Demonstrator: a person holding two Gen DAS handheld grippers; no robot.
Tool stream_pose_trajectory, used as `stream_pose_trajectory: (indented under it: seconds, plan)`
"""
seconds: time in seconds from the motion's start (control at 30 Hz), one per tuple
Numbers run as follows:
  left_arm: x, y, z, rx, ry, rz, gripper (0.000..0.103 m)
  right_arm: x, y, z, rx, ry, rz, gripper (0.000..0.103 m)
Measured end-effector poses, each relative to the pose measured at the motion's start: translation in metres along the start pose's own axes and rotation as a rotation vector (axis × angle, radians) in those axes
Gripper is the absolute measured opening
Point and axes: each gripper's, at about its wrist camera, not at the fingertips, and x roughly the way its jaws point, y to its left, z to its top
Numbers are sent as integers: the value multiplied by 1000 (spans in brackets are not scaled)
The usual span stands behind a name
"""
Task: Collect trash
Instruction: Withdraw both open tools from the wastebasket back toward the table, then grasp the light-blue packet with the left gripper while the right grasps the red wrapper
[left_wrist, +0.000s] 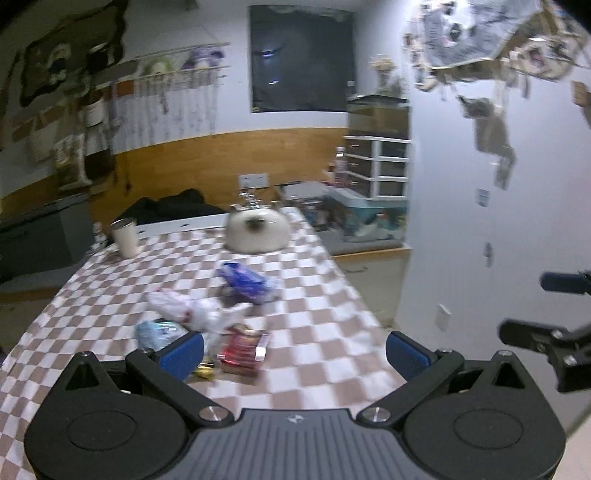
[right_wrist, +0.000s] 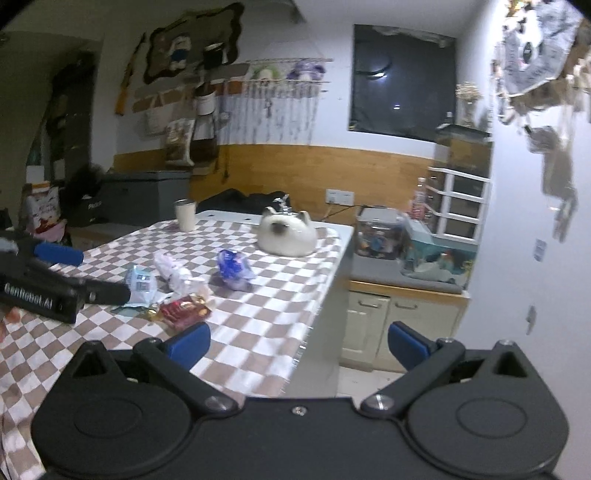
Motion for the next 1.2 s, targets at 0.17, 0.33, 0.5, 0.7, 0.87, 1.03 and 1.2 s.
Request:
stream_pose_trajectory:
  seconds: [0.17,0.33,0.5,0.7,0.87,1.03,1.2]
  plan:
    - [41,53,4,-78,37,69,103,36,22,7,6,31,15,103]
    - [90,93,12,-157,59,99,103,62,42,9,-20,67,29,103]
    - [139,128,5,-258,119,118,103,84,56,12,-26,92,27,103]
    - [172,162,-21,-363,171,128,103,112,74,15,-22,118,46,103]
    - [182,179,-39,-444,161,83,103,143,88,20,-5,148,72,103]
    - [189,183,-46,-441,162,44,103,181,108,19,-3,185,92,103]
    - [193,186,-48,-457,166,31,103,212,129,11,-6,208,125,103]
